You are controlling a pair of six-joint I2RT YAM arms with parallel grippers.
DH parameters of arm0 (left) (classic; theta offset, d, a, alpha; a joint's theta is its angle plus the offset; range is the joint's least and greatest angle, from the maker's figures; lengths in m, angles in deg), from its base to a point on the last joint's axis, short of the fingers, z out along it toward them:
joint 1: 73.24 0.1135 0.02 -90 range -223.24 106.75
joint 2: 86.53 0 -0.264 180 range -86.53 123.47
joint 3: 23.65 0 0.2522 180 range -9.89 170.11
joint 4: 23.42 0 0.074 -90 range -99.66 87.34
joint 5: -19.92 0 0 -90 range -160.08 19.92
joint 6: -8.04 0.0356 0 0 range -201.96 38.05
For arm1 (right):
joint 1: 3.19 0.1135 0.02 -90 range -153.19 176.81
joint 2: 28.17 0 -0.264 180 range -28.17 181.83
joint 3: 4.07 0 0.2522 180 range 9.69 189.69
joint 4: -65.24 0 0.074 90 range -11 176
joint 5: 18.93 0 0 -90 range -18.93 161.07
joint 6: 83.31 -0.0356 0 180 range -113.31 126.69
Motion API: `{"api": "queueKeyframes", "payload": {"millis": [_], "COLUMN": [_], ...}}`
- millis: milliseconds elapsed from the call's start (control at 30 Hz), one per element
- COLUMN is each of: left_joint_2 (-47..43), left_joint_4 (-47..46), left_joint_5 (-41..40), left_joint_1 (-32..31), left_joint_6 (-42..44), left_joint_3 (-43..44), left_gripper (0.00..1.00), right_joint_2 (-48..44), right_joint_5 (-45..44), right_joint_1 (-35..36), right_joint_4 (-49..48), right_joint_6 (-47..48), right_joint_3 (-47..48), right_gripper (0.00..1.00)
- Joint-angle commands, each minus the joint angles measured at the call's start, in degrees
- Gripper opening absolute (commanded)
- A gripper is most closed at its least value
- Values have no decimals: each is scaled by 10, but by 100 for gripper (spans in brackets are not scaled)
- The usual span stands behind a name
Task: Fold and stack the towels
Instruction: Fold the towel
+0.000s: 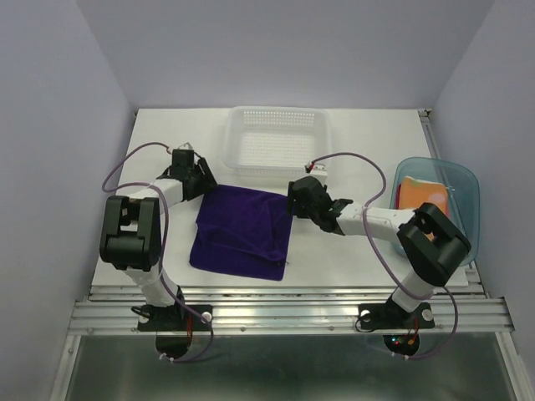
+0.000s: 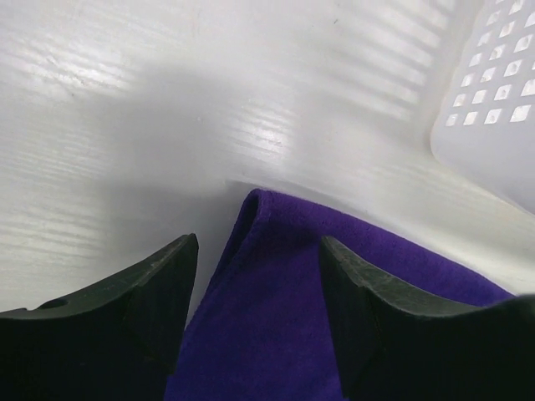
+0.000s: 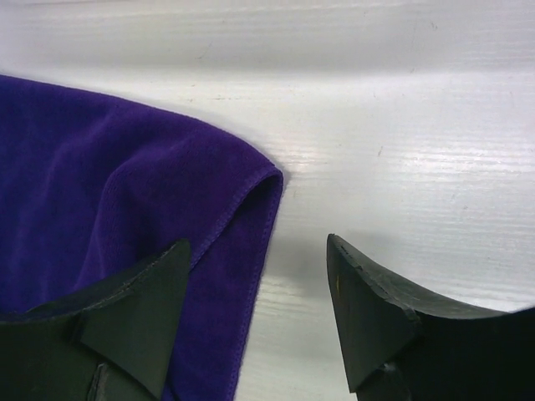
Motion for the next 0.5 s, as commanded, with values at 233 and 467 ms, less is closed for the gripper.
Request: {"api": "queueKeyframes", "payload": {"millis": [233,467], "left_joint_2": [36,55], "left_joint_4": [-45,-51], "left_joint_5": [36,44], "left_joint_1": [2,2], "left_joint_6": [4,-3], "left_joint_3": [27,25], "left_gripper": [51,35], "right_joint_2": [45,81], "right_joint_5": [-49,-31], "right_joint_1": [-6,-7], "right_joint_4": [-122,-157], "right_joint_6": [-8,-1], "right_joint_3": [-8,-11], "right_gripper": [68,63]}}
